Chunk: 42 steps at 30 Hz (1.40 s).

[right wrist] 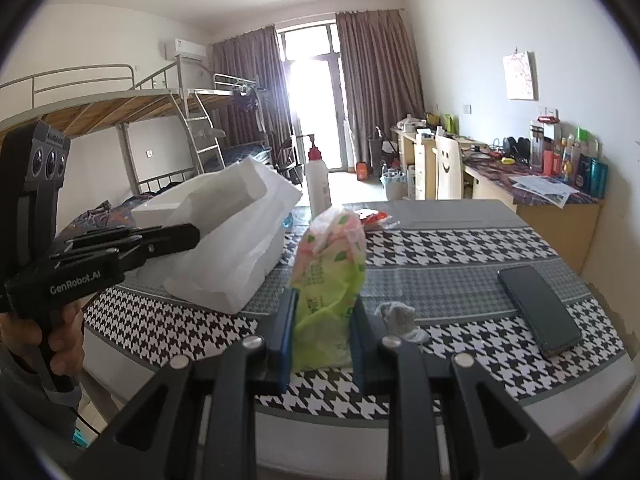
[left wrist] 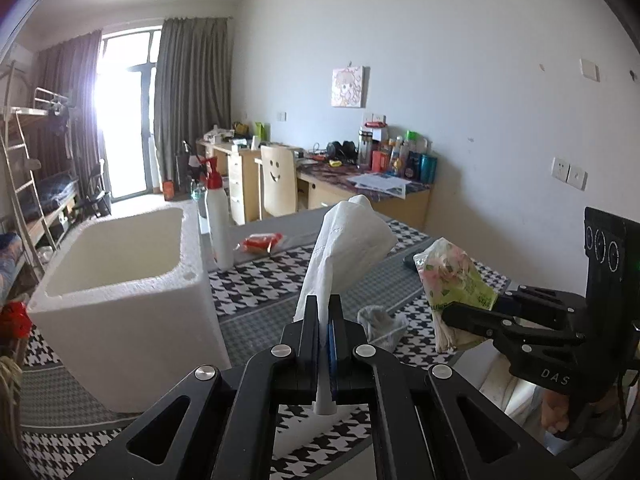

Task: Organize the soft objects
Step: 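Carry the tissue in the left gripper while the right gripper carries the packet to the foam box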

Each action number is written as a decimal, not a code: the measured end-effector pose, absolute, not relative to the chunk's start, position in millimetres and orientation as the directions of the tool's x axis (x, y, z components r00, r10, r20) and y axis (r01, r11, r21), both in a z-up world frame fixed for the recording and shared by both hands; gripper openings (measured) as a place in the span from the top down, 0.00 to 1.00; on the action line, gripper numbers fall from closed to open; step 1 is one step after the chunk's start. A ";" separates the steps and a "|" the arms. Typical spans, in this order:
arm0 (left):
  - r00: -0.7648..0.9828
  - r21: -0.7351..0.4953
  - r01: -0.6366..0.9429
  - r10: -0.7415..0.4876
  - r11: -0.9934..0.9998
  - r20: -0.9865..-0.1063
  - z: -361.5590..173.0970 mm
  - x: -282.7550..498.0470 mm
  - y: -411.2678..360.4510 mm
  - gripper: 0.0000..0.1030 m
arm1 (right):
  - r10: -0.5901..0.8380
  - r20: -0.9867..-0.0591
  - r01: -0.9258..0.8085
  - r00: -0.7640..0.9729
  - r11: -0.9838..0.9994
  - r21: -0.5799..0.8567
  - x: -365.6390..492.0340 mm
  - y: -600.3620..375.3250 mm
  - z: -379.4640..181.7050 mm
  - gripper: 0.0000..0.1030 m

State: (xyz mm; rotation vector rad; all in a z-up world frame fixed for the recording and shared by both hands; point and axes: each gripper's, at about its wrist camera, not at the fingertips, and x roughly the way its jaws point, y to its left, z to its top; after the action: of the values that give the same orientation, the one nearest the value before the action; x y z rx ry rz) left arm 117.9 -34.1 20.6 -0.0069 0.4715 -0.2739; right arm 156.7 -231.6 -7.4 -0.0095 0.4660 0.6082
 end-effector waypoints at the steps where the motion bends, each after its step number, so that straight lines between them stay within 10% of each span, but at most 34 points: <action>1: 0.857 -0.075 0.251 -0.258 0.965 -0.445 22.2 119.9 -32.8 0.97 | 0.551 -0.419 -0.555 0.722 0.822 0.127 156.8 -231.5 -5.8 0.73; 42: 0.938 -0.005 0.084 -0.081 0.996 -0.336 74.0 161.2 17.8 0.96 | 0.626 -0.308 -0.623 0.716 0.773 0.122 206.7 -181.7 63.1 0.73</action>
State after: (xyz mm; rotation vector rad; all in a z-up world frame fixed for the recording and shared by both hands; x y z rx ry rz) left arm 161.2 17.8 74.0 0.0096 0.3428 -0.0845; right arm 206.7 -181.7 63.1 0.0096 0.3440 0.6914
